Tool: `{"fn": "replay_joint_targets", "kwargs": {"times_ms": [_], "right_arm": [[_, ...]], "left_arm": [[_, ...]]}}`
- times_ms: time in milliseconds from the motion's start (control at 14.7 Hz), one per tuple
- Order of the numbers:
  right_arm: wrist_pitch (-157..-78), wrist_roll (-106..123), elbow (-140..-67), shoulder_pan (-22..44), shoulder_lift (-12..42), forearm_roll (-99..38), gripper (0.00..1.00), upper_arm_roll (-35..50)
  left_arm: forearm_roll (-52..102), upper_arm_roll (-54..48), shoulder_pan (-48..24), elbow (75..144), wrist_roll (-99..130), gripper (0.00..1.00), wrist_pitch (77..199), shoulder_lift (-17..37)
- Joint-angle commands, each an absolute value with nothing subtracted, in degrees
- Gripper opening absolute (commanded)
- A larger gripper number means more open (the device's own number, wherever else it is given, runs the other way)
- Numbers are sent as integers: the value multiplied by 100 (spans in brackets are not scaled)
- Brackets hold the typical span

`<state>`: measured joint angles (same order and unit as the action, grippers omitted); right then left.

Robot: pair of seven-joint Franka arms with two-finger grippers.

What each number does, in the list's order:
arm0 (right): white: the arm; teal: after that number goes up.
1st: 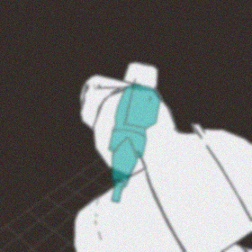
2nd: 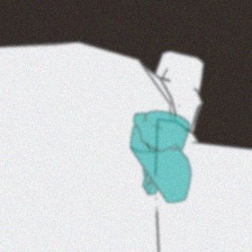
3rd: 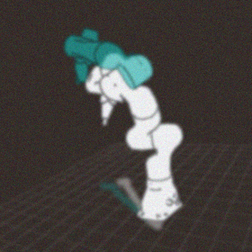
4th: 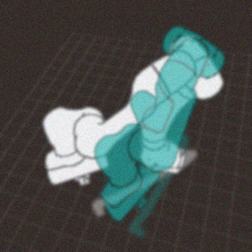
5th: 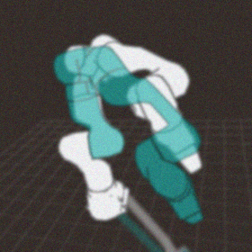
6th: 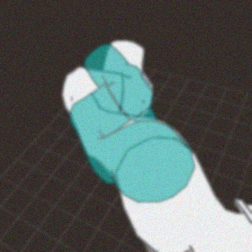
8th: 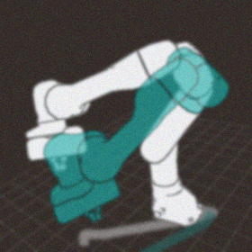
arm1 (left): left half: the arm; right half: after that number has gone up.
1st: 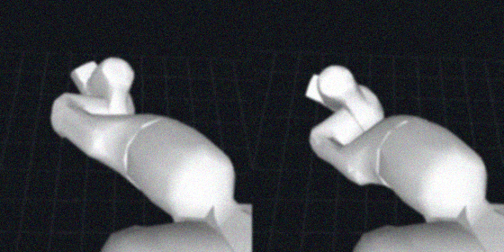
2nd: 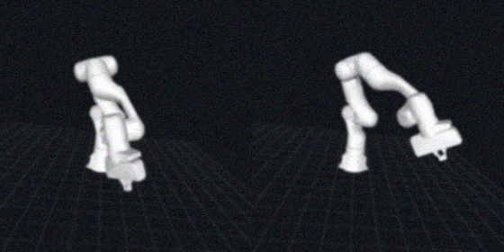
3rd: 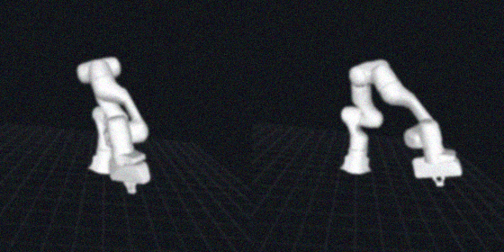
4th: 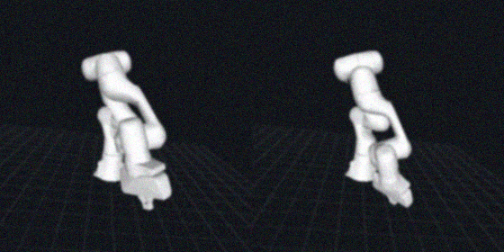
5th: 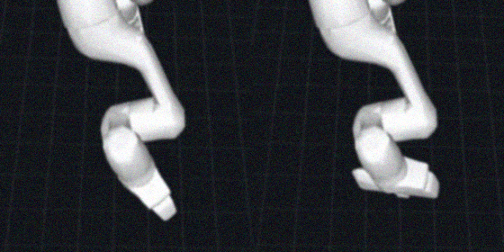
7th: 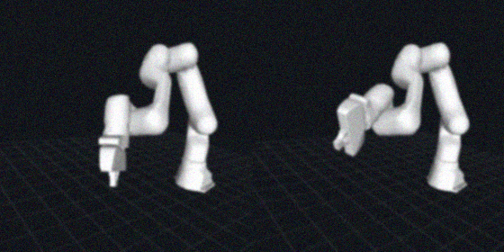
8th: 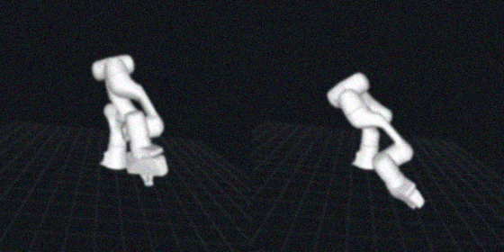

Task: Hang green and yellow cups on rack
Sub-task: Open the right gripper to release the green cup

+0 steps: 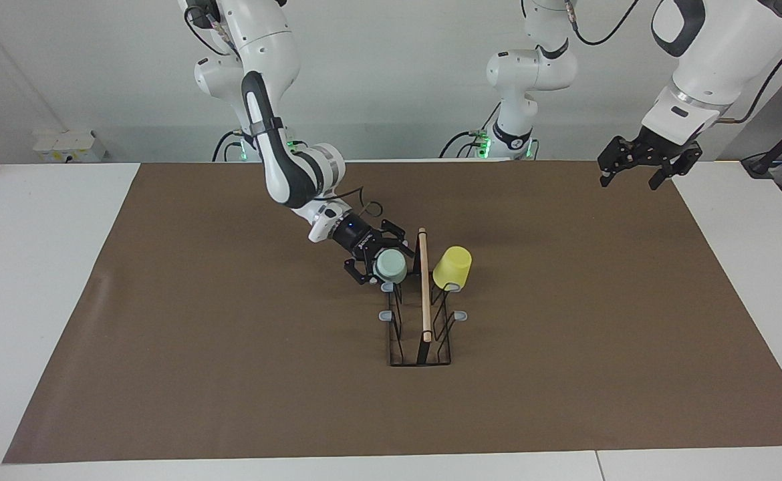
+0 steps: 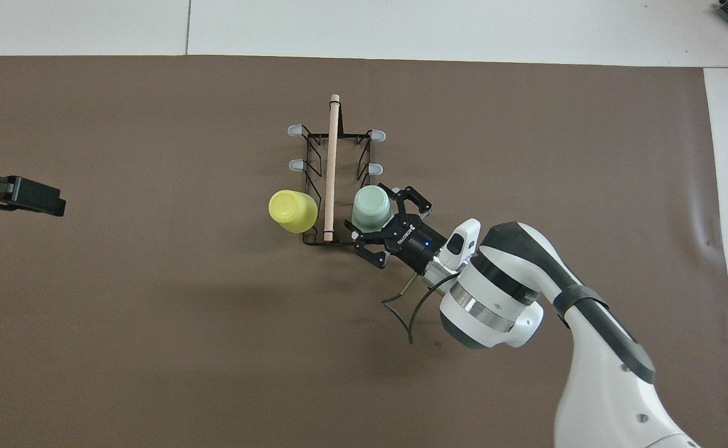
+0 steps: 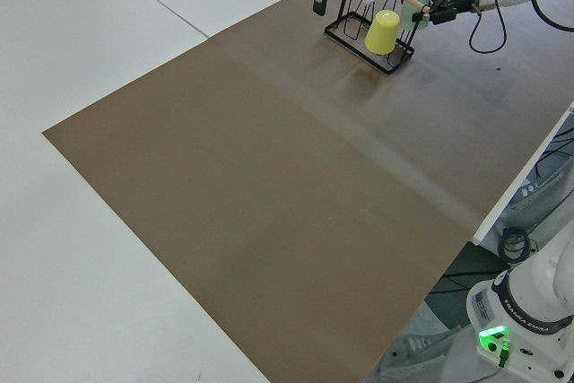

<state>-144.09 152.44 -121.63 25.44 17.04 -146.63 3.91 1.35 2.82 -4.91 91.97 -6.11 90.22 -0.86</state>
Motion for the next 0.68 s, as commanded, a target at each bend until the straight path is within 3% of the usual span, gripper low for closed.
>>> {"fn": "replay_joint_targets", "kwargs": {"times_ms": [0,613], "right_arm": [[-14660,15548,-12366,2584,1442,-15240,100,413],[-15126,15522,-12577,2575,1301,-15231,100,413]], "left_arm": [[62,246,-448,9308,-571,100,8956,-211],[62,237,-448,9308,-571,100,8965,-211]]}}
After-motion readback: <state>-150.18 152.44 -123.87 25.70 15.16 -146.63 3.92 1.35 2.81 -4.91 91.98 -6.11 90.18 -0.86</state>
